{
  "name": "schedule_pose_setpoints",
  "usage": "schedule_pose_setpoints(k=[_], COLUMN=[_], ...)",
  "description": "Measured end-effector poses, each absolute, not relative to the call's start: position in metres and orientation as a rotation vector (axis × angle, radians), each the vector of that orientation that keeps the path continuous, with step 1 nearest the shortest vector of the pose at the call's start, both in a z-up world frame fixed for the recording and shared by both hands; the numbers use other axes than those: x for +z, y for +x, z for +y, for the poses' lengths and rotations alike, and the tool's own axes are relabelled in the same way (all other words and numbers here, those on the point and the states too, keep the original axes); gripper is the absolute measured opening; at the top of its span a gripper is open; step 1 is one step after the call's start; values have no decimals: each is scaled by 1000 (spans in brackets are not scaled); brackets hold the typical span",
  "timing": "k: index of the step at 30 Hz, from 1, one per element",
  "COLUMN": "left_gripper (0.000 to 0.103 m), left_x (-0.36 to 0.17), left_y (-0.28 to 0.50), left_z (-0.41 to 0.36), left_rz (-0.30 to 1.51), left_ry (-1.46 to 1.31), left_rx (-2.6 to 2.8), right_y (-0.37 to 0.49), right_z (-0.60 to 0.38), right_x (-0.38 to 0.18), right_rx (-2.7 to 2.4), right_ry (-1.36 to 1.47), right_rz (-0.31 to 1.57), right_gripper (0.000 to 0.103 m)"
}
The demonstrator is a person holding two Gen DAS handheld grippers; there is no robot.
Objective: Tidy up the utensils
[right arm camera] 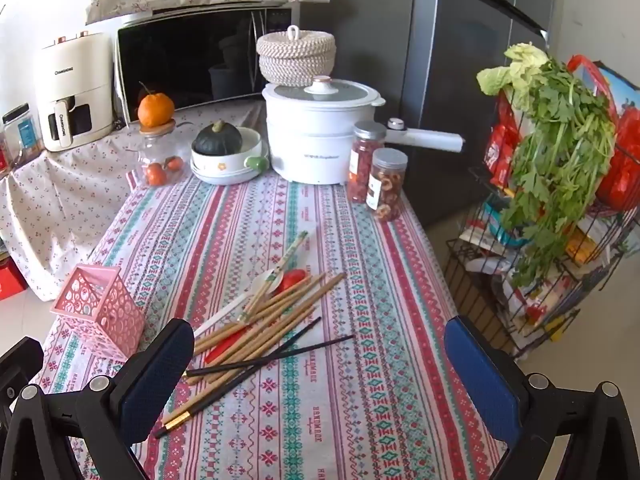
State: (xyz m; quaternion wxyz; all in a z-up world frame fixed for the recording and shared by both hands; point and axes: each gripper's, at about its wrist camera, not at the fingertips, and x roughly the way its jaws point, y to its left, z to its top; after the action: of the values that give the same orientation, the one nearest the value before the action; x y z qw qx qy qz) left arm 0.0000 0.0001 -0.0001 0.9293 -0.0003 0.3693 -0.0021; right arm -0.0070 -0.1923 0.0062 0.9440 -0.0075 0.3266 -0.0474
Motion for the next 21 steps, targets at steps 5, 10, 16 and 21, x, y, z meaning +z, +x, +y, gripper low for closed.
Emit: schedule_pose_setpoints(k=[5,10,16,21], left_gripper=[102,102,102,102], left_x=[0,-3,-1,2], left_y=[2,3,5,5], left_z=[3,8,13,14], left_rz=[757,754,744,730], left_ry=[-3,-14,-27,-28], left_rx=[9,23,34,38], right_y=[-4,-6,-7,-8], right_z=[-186,-179,-183,-184], right_x=[8,11,9,11], right_rx=[-103,-95,-80,-81], right_ry=[-30,-36,-21,-15], right_rz=[663,656,658,652], right_gripper=[103,103,103,103])
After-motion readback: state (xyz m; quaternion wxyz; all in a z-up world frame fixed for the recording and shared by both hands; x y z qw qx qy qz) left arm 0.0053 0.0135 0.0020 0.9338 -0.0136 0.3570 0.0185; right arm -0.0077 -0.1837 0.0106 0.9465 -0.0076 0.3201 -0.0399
